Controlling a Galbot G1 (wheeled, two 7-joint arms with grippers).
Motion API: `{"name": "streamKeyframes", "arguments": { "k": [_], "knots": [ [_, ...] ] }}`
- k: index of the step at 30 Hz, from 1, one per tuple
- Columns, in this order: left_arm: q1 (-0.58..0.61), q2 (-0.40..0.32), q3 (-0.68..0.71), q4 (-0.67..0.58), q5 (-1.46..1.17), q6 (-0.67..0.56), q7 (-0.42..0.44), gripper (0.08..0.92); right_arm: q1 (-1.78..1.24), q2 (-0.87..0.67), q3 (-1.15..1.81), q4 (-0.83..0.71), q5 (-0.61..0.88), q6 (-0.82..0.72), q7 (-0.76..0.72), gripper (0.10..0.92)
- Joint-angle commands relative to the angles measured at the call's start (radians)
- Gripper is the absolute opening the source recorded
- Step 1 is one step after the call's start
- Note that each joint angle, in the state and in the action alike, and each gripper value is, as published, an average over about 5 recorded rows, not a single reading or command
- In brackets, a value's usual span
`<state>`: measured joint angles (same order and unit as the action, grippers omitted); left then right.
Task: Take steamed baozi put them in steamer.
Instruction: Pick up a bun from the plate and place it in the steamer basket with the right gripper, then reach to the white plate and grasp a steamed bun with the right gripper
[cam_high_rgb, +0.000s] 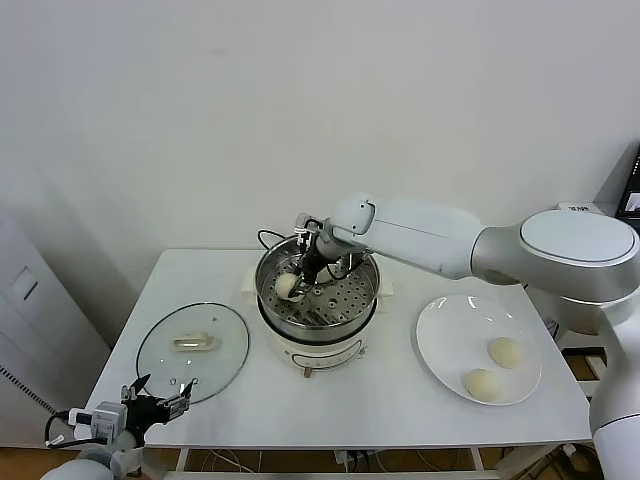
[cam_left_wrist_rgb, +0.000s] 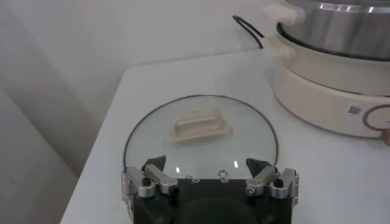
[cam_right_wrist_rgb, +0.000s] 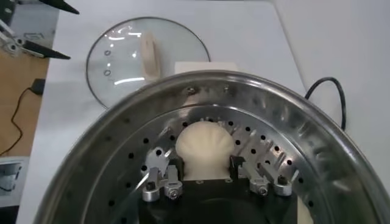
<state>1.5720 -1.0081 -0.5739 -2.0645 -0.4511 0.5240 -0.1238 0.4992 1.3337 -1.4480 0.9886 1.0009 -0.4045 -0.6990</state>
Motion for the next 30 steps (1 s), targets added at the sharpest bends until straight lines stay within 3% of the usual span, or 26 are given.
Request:
{"name": "streamKeyframes", "arguments": {
  "k": [1,8,13,23,30],
  "knots": [
    [-0.001,0.001,0.001,-0.002,-0.002,-0.001,0.000,0.823,-0.033,0.021,0.011,-0.025,-0.010,-0.008,0.024,0.497],
    [-0.002,-0.003,-0.001,-0.002,-0.006,-0.002,0.000,0.823,0.009,0.009,0.017,-0.017,-0.010,-0.013,0.007,0.695],
    [0.004,-0.008,-0.002,-0.005,-0.002,-0.002,0.000,0.823,0.106,-0.081,-0.016,0.053,-0.013,-0.008,-0.080,0.813],
    [0.019,-0.007,-0.012,-0.006,-0.001,-0.007,0.001,0.823,0.368,-0.426,-0.144,0.193,-0.185,0.124,-0.378,0.823],
    [0.024,-0.008,-0.017,-0.014,-0.002,-0.008,0.001,0.823,0.386,-0.615,-0.205,0.237,-0.384,0.218,-0.483,0.823]
  ]
}}
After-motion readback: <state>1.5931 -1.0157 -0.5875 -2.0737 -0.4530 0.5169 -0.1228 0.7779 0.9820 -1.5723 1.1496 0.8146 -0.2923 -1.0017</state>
